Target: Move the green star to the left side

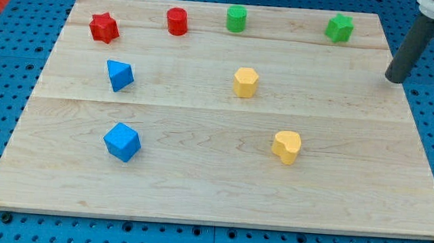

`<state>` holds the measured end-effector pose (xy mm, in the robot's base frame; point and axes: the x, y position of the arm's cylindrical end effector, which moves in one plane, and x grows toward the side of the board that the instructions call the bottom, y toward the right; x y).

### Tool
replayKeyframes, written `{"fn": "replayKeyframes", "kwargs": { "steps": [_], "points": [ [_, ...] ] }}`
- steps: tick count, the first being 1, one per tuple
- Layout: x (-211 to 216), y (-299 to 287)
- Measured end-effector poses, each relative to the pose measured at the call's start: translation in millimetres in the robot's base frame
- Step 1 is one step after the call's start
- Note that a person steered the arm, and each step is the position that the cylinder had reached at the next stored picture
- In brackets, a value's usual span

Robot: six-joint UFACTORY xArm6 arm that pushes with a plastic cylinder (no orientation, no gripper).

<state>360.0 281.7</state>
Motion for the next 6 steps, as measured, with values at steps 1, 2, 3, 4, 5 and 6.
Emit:
{"fn": "replayKeyframes", "kwargs": {
  "steps": [1, 2, 3, 4, 5, 6],
  "points": [
    [-50.1, 12.5],
    [-105.4, 21.9],
    [-124.8, -31.8],
    [-128.8, -89.2],
    [-134.1, -79.4],
    [-134.2, -86.5]
  ]
}}
